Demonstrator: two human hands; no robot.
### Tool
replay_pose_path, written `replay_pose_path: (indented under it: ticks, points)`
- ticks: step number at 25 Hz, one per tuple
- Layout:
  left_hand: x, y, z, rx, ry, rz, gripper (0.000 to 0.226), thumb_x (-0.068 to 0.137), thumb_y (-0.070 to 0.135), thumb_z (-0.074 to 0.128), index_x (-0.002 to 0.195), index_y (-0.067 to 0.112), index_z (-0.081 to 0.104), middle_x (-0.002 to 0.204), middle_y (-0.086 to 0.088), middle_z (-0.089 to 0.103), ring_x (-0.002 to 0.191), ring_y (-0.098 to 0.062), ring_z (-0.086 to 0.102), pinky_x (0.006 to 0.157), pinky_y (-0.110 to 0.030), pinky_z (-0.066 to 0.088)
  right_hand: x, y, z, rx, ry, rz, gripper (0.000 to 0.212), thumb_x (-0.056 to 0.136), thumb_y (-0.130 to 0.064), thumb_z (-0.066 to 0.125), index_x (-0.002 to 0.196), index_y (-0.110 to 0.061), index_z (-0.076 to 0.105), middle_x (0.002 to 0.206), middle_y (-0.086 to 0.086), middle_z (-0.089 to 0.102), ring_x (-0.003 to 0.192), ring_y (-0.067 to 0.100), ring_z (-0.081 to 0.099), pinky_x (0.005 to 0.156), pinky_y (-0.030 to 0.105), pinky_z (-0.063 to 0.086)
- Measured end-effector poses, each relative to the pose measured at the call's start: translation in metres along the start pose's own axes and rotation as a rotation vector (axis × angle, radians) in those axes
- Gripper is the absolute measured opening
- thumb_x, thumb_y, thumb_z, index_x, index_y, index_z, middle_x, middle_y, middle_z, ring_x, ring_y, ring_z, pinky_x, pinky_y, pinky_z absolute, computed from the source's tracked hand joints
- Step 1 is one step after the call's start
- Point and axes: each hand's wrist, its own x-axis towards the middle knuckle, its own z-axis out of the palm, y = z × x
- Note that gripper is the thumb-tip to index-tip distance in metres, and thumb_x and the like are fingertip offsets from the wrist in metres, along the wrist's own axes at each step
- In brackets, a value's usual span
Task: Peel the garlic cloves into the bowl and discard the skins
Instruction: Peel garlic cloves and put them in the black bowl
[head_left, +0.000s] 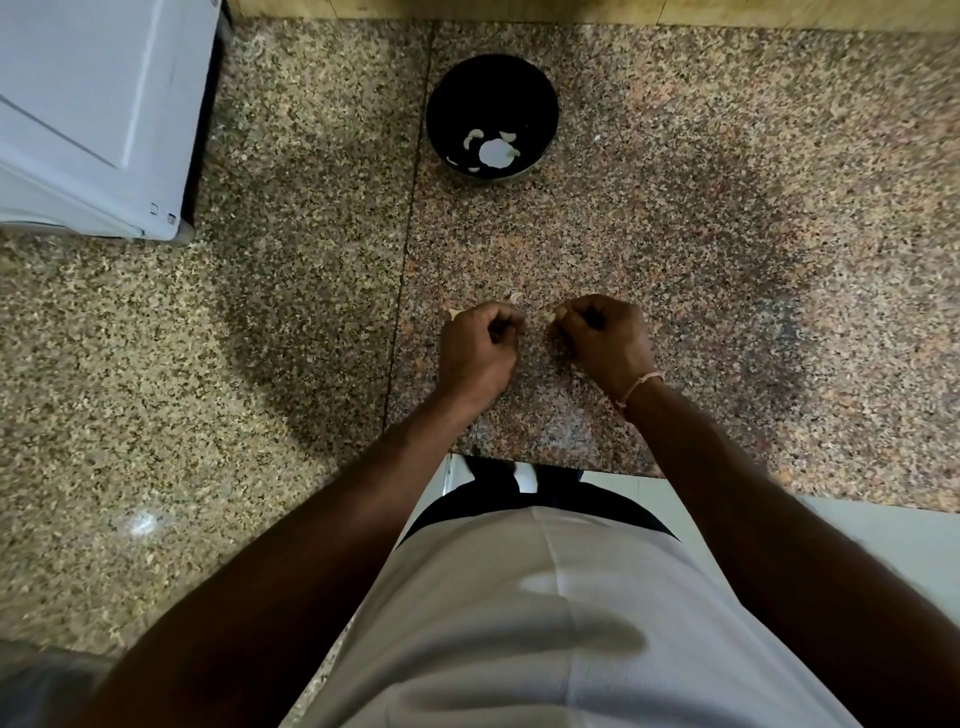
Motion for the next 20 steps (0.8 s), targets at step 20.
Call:
replay_pose_path:
  ticks: [20]
  points:
    - [-0.007, -0.015, -0.013, -0.176, 0.192, -0.071, 0.007, 0.090, 0.017, 0.072, 0.093, 0.020, 0.077, 0.075, 0.006, 0.076, 0.064, -0.015, 0.072, 0.060, -0.035, 0.059, 0.051, -0.047, 0.038, -0.225, -0.083, -0.213, 0.016, 0.095, -0.032, 0.069, 0.096, -0.019, 0.077, 0.088, -0.001, 0.076, 0.083, 0.020, 0.071, 0.073, 0.029, 0.055]
